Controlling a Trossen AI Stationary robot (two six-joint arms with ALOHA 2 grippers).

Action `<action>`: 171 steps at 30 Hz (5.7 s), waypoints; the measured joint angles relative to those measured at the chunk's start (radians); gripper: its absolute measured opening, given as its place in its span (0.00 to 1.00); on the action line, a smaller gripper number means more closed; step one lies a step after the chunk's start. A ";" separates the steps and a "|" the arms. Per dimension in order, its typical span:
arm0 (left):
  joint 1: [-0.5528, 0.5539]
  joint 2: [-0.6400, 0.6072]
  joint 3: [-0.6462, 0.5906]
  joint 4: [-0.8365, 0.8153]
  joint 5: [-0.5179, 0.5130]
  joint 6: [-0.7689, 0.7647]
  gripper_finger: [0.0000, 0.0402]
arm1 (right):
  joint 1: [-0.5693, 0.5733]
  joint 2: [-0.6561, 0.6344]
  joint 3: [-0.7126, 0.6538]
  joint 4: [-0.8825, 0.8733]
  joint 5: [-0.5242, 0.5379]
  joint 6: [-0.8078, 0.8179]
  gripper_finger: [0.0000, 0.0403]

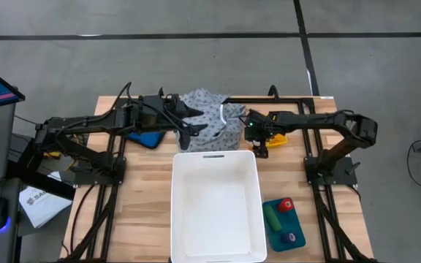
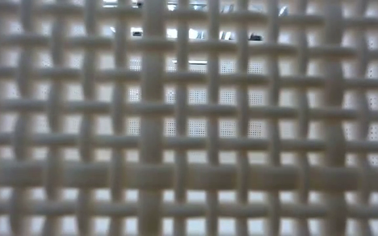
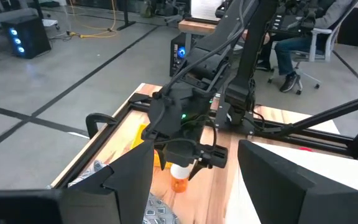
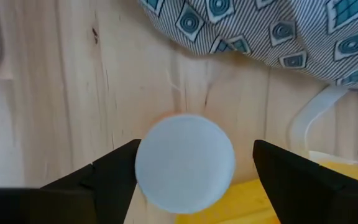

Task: Pick & place medical supplies in basket/bin
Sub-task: Put the orange pill bottle into the yellow bin, then adjust the yellow bin

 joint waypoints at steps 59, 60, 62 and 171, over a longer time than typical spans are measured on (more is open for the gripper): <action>0.000 0.000 0.000 0.006 0.001 -0.007 0.54 | -0.213 -0.269 0.010 -0.154 0.064 0.221 0.52; 0.000 0.000 0.000 0.006 0.001 -0.007 0.54 | -0.217 -0.282 0.010 -0.145 0.064 0.233 0.52; 0.000 0.000 0.000 0.006 0.001 -0.007 0.54 | -0.226 -0.302 0.010 -0.147 0.075 0.260 0.52; -0.005 0.000 0.000 0.055 0.001 -0.007 0.54 | -0.424 -0.239 -0.209 -0.247 0.257 0.920 0.22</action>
